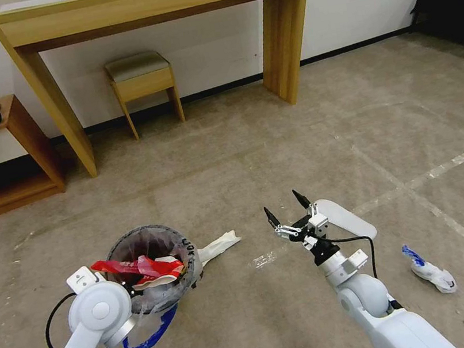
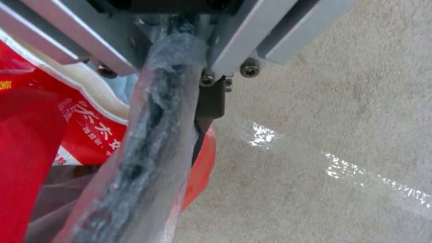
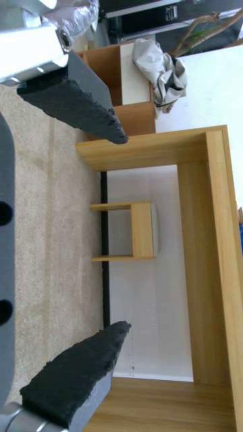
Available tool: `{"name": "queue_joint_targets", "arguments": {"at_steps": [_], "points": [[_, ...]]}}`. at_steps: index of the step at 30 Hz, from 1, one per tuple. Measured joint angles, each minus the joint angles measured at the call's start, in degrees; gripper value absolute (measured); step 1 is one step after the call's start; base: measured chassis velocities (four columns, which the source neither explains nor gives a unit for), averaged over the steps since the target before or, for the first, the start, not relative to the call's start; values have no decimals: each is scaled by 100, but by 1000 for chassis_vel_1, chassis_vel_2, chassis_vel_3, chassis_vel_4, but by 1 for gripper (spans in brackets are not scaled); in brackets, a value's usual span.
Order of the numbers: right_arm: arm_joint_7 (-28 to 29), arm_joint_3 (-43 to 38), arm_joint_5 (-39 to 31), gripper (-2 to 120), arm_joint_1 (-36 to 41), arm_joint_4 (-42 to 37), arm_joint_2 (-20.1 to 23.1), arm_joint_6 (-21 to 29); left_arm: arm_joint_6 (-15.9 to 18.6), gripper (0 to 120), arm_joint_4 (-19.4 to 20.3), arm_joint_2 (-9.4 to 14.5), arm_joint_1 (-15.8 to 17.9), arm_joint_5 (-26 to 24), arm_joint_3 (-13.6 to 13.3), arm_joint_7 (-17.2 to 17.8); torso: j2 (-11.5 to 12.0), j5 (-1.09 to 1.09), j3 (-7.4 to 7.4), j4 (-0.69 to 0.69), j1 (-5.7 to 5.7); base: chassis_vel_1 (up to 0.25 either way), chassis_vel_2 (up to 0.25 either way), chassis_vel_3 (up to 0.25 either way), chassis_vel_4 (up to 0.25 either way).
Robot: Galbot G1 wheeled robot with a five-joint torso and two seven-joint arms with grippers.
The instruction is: Pick up the trash bin and place the garbage on the floor into it.
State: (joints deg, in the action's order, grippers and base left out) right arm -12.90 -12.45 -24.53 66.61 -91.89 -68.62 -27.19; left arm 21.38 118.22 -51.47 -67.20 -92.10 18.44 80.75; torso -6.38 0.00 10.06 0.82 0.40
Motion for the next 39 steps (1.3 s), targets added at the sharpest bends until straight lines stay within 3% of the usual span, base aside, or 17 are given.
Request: {"name": "queue_joint_targets", "arguments": {"at_steps": [30,39], "points": [[-6,12,42,100,4,67,-88,-29,-14,0,-34,51,17,87,34,-61,0,0,-1,-4,0,52,50,55,49],[21,0,38,100,21,6,-45,-18,-35,0,-1,90,1,100,70,-84,0,0,-1,2,-1,0,0,0,0]]}}
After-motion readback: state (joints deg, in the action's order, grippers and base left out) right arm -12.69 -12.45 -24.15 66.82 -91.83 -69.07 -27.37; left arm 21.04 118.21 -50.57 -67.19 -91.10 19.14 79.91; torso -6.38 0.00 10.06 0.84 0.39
